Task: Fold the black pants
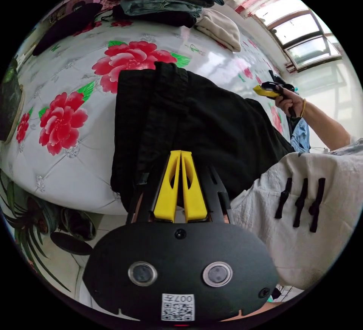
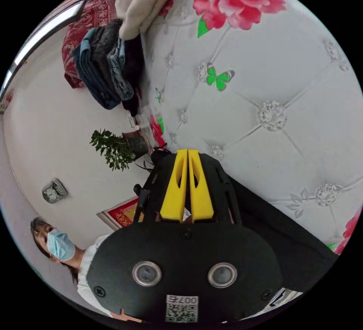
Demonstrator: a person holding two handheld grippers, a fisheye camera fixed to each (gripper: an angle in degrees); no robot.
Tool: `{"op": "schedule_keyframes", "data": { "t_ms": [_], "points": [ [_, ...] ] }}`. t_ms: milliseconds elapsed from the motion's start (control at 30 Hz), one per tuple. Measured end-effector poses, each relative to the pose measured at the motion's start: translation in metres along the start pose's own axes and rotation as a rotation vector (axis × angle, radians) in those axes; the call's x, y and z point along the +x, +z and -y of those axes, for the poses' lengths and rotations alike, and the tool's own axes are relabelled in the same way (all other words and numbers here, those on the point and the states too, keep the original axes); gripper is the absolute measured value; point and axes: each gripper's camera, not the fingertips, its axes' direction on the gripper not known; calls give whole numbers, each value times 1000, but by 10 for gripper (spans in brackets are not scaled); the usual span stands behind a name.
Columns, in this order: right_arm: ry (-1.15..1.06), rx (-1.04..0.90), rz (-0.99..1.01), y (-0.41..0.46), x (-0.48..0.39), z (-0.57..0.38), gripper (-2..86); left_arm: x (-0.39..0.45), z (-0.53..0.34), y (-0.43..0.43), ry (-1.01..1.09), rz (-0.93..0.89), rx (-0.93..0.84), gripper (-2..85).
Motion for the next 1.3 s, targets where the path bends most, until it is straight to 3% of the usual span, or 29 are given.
{"op": "schedule_keyframes", "data": {
  "t_ms": [100, 300, 367, 467, 667, 800, 900, 1000, 1133, 1300],
  "points": [
    [-41, 9, -26, -10, -7, -11, 4, -4, 2, 1, -21, -8, 2, -10],
    [-108, -221, -121, 64, -6, -39, 10, -6, 2, 3, -37, 6, 0, -10],
    [-166, -44, -273, 53, -20, -46, 3, -5, 3, 3, -32, 19, -5, -10],
    [-254, 165, -298, 12, -42, -66, 3, -3, 2, 5, -36, 39, -9, -10],
    [-385, 257, -406, -51, -45, -160, 22, -4, -5, 8, -89, 52, 15, -10],
    [-256, 425, -395, -86, 8, -250, 33, -7, -12, 8, -166, 38, 43, -9],
    [-46, 649, -363, -123, 64, -340, 41, -4, -31, -4, -247, -38, 181, -7],
    [199, 852, -331, -161, 119, -432, 49, 16, -39, -19, -195, -128, 282, 4],
    [394, 1069, -399, -205, 155, -526, 64, 74, 5, -1, 54, -51, 174, 39],
    [389, 1130, -514, -256, 152, -543, 74, 172, 75, 46, 392, -28, 59, 65]
  ]
}}
